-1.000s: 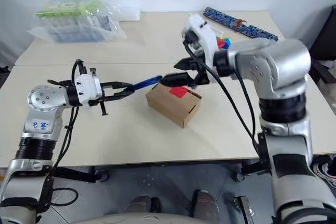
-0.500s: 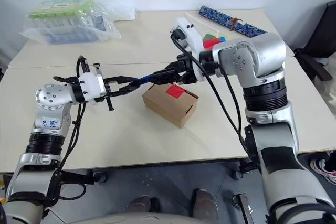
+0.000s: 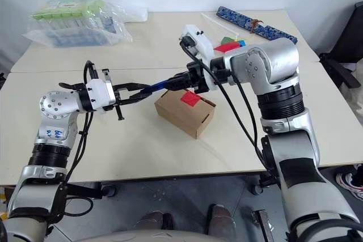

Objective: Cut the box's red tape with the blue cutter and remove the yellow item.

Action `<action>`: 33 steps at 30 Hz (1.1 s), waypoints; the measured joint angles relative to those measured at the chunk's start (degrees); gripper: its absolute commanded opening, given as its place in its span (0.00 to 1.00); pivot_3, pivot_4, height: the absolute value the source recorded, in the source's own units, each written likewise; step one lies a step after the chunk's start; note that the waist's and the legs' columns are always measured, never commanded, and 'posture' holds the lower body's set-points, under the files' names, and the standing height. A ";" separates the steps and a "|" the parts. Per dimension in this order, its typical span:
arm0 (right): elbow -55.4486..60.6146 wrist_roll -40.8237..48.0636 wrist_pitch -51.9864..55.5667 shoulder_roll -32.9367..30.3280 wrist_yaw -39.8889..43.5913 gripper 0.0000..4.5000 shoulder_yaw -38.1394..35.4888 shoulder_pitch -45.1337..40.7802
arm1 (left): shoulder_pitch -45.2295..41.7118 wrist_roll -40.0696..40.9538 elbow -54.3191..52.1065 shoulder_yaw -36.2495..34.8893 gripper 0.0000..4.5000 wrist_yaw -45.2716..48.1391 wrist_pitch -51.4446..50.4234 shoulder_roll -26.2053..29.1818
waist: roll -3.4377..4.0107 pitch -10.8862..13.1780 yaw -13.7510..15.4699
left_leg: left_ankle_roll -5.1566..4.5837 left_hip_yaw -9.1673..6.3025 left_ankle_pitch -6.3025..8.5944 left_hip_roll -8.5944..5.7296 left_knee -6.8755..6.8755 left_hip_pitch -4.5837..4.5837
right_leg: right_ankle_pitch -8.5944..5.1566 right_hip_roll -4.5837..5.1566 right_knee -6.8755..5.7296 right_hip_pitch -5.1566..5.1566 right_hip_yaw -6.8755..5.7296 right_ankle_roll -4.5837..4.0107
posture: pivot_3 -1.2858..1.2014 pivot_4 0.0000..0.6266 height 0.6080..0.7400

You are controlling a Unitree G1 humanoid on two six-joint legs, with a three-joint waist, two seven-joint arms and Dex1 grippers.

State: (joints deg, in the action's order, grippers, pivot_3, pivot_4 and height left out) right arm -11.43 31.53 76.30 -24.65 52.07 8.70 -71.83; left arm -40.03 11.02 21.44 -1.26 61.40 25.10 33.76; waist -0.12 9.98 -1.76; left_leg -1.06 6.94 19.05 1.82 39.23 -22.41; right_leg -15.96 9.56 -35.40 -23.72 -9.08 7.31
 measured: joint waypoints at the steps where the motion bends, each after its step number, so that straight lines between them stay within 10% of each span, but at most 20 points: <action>1: 0.19 0.06 0.01 -0.06 0.00 0.04 0.00 0.00 | 0.00 0.04 -0.07 0.00 0.10 0.00 -0.10 0.00 | 0.00 0.00 0.00 | 0.00 0.00 0.00 0.00 0.00 0.00 | 0.00 0.00 0.00 0.00 0.00 0.00 | 0.52 0.24 1.00; 3: 0.99 0.18 0.02 -0.21 -0.14 0.04 0.01 0.00 | 0.00 0.36 -0.27 0.00 0.10 0.01 -0.72 0.00 | 0.00 0.00 0.06 | 0.00 -0.01 0.00 0.00 0.00 0.00 | 0.00 0.00 0.00 0.00 0.00 0.00 | 0.52 0.24 1.00; 17: 4.71 0.56 0.01 -3.05 -3.56 0.04 -2.10 -0.02 | 0.05 1.90 2.39 -3.03 1.00 -2.15 -11.38 4.02 | 0.00 0.00 -0.07 | 0.00 0.00 0.00 0.01 -0.04 0.00 | 0.00 0.00 0.01 -0.02 0.00 0.00 | 0.52 0.24 1.00; 26: 6.20 -0.78 -1.42 -11.40 -5.09 0.04 -2.66 1.89 | -1.61 5.26 4.02 -5.60 1.00 -3.29 -25.83 4.91 | -0.13 0.08 0.68 | 0.00 -0.06 0.00 -0.04 -0.04 -0.05 | 0.02 0.00 0.08 0.01 0.00 0.03 | 0.52 0.24 1.00; 33: 8.68 -1.42 -2.51 -14.58 -8.08 0.04 -4.47 6.85 | -5.31 9.45 0.32 -2.28 0.61 0.67 -45.25 3.89 | -0.18 0.11 -0.07 | 0.02 0.05 -0.01 -0.02 -0.15 -0.05 | 0.01 -0.01 0.13 -0.06 0.00 0.04 | 0.52 0.24 1.00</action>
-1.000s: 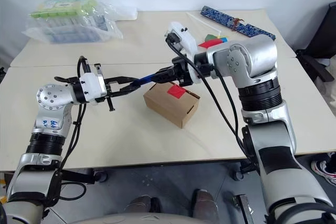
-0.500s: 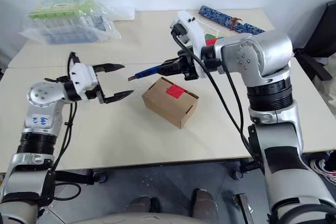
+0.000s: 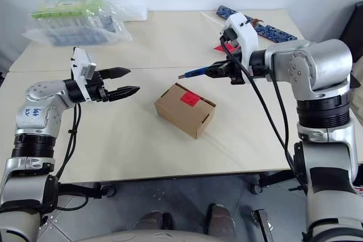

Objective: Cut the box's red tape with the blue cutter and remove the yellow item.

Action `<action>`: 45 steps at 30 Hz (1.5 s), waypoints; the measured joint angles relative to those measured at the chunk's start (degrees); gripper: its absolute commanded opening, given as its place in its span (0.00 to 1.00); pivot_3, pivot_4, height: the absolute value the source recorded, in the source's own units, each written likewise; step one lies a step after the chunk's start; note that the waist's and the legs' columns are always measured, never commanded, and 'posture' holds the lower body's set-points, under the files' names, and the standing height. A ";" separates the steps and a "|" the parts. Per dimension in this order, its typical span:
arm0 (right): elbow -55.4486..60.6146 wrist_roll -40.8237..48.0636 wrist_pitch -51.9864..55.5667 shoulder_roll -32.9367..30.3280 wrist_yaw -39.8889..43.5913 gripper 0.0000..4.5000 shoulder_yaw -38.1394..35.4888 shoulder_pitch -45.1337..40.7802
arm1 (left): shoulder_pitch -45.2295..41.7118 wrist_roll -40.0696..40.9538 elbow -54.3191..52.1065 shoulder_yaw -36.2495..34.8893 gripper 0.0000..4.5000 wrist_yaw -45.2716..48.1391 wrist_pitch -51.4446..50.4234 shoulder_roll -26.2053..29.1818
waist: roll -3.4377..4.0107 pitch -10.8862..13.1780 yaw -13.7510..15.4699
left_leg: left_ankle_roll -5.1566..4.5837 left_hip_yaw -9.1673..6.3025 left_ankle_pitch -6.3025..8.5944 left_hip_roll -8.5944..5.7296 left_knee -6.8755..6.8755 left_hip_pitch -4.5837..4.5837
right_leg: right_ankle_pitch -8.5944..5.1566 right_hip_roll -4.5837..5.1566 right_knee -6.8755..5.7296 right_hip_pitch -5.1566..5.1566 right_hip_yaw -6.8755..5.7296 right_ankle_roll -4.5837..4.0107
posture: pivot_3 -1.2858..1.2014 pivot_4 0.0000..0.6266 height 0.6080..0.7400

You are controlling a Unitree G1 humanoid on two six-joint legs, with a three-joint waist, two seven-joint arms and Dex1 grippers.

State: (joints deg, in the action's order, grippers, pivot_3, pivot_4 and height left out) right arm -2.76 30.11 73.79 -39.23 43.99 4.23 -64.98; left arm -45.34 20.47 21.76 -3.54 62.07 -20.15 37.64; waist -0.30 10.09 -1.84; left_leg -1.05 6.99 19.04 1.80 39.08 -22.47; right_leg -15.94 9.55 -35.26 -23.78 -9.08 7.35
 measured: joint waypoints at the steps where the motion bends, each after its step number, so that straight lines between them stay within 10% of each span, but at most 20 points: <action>1: 0.65 0.03 0.00 -0.23 -0.31 0.04 -0.30 0.25 | -0.25 0.01 -0.12 0.67 0.54 0.71 -1.10 -0.15 | 0.00 0.00 -0.02 | 0.01 0.00 -0.01 0.01 0.00 0.00 | 0.00 -0.01 0.00 0.00 0.00 0.00 | 0.52 0.24 1.00; 9: 6.41 0.49 0.28 -0.62 -2.93 0.04 -2.42 2.39 | -8.39 -2.91 1.70 9.75 0.01 10.68 -2.41 -1.87 | -0.03 0.02 0.52 | 0.02 0.03 -0.02 -0.01 0.07 -0.05 | 0.00 -0.02 0.13 0.02 0.01 0.01 | 0.52 0.24 1.00; 45: 8.77 -3.18 -6.36 -1.89 -0.19 0.04 6.92 6.99 | -18.53 -17.66 24.01 16.97 0.00 13.82 15.84 -9.91 | -0.06 0.04 0.37 | 0.01 -0.01 -0.02 -0.01 0.11 -0.09 | 0.01 -0.02 0.14 0.03 0.00 0.01 | 0.52 0.24 1.00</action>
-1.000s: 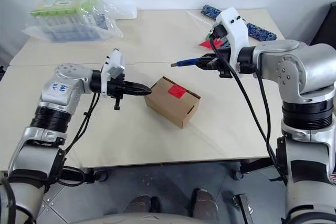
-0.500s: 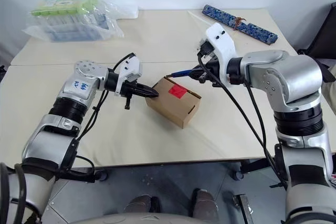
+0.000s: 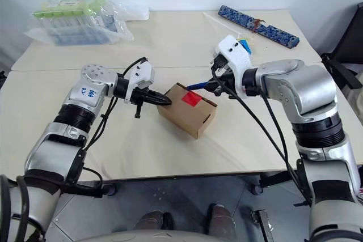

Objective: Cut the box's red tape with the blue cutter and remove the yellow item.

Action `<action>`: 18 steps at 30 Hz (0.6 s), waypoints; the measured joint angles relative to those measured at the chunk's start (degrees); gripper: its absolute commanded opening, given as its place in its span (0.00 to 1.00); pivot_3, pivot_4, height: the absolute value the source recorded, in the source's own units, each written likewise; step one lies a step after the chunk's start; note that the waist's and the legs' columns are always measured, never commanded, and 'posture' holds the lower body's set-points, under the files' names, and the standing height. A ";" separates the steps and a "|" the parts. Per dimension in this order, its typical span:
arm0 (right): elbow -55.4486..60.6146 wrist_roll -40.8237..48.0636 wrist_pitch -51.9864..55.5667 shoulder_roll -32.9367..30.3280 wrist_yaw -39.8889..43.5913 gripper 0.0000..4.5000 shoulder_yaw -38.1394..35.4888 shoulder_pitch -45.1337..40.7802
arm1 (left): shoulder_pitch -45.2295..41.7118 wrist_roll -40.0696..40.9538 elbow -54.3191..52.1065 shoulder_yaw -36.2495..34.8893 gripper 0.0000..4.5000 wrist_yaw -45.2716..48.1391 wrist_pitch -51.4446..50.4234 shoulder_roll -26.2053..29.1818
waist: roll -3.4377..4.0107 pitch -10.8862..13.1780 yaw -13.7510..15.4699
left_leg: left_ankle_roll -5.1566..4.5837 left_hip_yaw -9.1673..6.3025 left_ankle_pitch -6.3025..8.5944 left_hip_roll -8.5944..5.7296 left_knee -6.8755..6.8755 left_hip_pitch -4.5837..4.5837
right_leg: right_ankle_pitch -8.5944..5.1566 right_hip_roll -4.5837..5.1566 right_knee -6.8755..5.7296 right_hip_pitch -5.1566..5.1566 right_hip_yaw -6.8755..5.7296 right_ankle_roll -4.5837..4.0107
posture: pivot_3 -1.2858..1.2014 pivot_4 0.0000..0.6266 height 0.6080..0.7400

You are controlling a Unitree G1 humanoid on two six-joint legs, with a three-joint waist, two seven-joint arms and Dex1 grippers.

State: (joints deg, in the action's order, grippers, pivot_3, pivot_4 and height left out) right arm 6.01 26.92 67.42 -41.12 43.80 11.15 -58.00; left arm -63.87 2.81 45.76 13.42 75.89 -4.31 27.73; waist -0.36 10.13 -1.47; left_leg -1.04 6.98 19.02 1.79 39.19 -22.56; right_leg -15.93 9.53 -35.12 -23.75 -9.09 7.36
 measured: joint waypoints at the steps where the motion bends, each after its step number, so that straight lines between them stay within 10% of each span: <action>1: 0.08 -0.11 -0.01 -0.50 0.42 0.04 0.17 0.07 | -0.01 -0.10 0.00 0.02 0.00 0.00 0.03 0.00 | 0.00 0.00 0.00 | 0.00 0.00 0.00 0.00 0.00 0.00 | 0.00 0.00 0.00 0.00 0.00 0.00 | 0.52 0.24 1.00; 18: -1.49 -4.64 -0.05 -8.71 10.69 0.04 9.76 -6.48 | -3.38 -5.64 -0.04 3.33 0.00 -2.72 -3.69 -1.79 | 0.00 -0.02 0.77 | -0.02 -0.02 0.00 0.01 0.22 0.16 | 0.00 0.01 -0.09 0.22 0.05 0.00 | 0.52 0.24 1.00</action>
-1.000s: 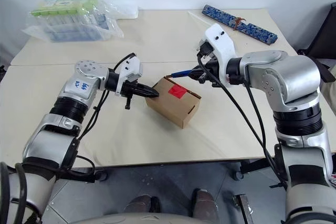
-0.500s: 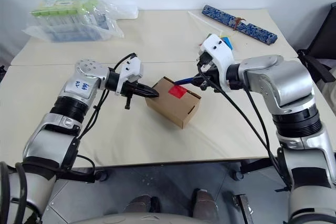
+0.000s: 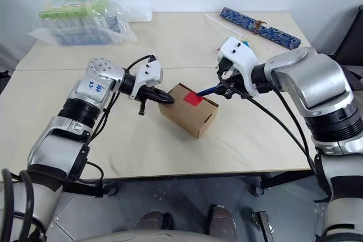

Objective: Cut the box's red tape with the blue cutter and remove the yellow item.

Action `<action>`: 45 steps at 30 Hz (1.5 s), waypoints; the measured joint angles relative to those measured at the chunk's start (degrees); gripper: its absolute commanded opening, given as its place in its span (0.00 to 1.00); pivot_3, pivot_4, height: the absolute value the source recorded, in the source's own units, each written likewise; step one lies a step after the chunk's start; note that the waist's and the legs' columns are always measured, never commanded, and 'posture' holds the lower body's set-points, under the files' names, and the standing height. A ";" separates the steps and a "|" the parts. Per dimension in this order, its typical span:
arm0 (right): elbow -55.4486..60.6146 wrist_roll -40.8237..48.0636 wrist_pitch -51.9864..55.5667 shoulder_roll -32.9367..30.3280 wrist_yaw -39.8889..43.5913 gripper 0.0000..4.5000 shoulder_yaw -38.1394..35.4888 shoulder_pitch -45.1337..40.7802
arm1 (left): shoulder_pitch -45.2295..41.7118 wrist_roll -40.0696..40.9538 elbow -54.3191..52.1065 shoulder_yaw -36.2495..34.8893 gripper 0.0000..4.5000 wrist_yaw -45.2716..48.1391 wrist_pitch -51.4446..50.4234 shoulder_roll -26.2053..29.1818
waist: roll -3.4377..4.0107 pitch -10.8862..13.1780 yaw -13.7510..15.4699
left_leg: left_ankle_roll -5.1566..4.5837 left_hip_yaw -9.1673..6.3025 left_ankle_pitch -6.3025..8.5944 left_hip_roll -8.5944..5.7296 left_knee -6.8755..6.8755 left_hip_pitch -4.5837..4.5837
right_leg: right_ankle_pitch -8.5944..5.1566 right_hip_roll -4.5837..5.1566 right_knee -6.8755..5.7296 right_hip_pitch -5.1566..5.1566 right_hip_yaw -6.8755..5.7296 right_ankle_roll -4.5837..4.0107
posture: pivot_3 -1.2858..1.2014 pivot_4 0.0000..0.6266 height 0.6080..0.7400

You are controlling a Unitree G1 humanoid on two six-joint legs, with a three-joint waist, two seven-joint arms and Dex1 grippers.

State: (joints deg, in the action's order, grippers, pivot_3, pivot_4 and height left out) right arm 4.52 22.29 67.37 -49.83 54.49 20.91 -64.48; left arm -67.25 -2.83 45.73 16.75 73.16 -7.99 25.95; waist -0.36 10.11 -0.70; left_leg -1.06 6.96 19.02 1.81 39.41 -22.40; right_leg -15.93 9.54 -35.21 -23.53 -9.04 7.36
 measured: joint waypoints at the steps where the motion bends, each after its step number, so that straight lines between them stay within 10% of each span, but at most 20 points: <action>1: -0.04 -0.33 -0.05 -0.53 0.81 0.04 0.53 -0.28 | -0.01 -0.10 -0.04 0.09 0.00 -0.23 -0.28 -0.14 | 0.00 0.00 0.12 | 0.00 -0.01 0.00 0.00 0.03 0.00 | 0.00 0.00 -0.03 0.00 0.00 0.00 | 0.52 0.24 1.00; 21: -0.53 -3.08 -1.29 -9.08 11.38 0.04 2.55 -1.02 | -0.42 -1.28 0.26 0.16 0.00 -1.79 -1.36 -0.93 | 0.00 0.00 0.55 | -0.09 0.02 0.05 0.06 0.51 -0.06 | -0.01 0.04 -0.29 -0.01 0.09 -0.02 | 0.52 0.24 1.00; 34: 0.39 4.18 8.92 -13.26 5.86 0.04 -23.65 1.94 | -1.33 -1.77 2.26 0.19 0.00 -2.32 -0.55 -1.44 | 0.00 -0.01 0.63 | -0.13 -0.05 0.08 0.07 0.56 -0.06 | 0.00 0.08 -0.28 0.00 0.12 -0.05 | 0.52 0.24 1.00; 45: 8.33 1.61 -0.18 2.11 -13.70 0.04 -42.16 30.77 | -1.64 -2.05 2.88 0.12 0.00 -2.68 0.18 -2.33 | 0.00 -0.08 1.03 | -0.17 0.06 0.08 0.00 0.60 -0.06 | 0.01 0.11 -0.31 0.06 0.09 -0.04 | 0.52 0.24 1.00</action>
State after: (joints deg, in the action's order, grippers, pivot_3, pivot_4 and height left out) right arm 12.85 23.90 67.19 -47.72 40.79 -21.25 -33.70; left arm -68.89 -4.88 48.61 16.88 70.48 -7.82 23.62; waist -0.37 10.04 0.33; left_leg -1.23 7.02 19.10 1.80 40.01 -22.46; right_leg -15.92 9.65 -35.52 -23.47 -8.95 7.32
